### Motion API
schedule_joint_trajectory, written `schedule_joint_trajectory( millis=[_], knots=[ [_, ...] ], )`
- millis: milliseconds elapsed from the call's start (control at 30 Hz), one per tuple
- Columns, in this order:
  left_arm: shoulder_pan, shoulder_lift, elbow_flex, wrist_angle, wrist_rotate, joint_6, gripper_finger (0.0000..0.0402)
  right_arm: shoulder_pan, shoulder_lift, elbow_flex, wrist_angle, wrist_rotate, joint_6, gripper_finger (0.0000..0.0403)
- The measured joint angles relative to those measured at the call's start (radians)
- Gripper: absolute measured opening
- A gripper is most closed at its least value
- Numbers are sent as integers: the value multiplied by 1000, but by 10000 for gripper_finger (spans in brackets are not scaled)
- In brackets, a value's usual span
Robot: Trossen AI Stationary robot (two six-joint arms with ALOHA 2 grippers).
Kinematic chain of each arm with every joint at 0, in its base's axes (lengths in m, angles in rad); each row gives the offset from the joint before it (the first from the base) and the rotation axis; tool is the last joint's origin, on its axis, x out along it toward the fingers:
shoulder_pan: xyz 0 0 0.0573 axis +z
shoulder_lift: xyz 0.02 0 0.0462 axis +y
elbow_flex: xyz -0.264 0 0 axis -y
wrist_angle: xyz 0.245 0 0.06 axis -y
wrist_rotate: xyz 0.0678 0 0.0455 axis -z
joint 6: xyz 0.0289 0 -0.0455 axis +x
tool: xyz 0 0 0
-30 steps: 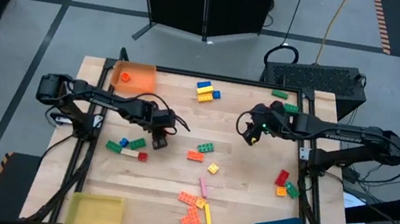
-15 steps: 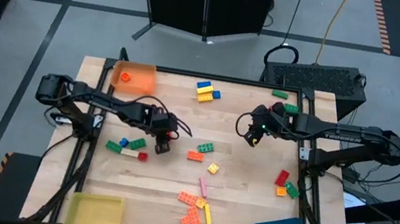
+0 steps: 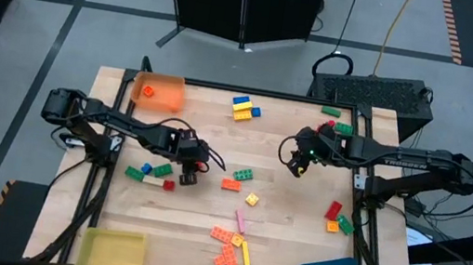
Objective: Sort blocks by size
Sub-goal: Put the orange 8 stud game piece into the blue bin
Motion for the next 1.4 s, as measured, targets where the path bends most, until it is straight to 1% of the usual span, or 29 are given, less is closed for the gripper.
schedule_joint_trajectory(
  millis=[200, 400, 567, 800, 933, 1067, 1200, 1400],
  knots=[
    [-2, 0, 0, 13, 0, 2, 139, 1, 0, 0, 38, 3, -41, 205],
    [-25, 0, -16, 169, 8, 49, 139, 1, 0, 0, 53, 3, -42, 205],
    [-49, 0, -16, 185, 4, 78, 139, 1, 0, -1, 55, 10, -85, 205],
    [-67, 0, -17, 196, -32, 78, 139, 1, 0, -69, 154, 31, -95, 205],
    [-73, 0, -17, 275, -44, 97, 139, 1, 0, -83, 159, 30, -82, 205],
    [-78, 0, -17, 402, -7, 158, 139, 1, 0, -83, 159, 29, -71, 205],
    [-78, 0, -17, 515, 79, 232, 139, 1, 0, -83, 158, 26, -69, 205],
    [-78, 0, -17, 604, 89, 288, 139, 1, 0, -83, 130, 25, -61, 205]
  ],
)
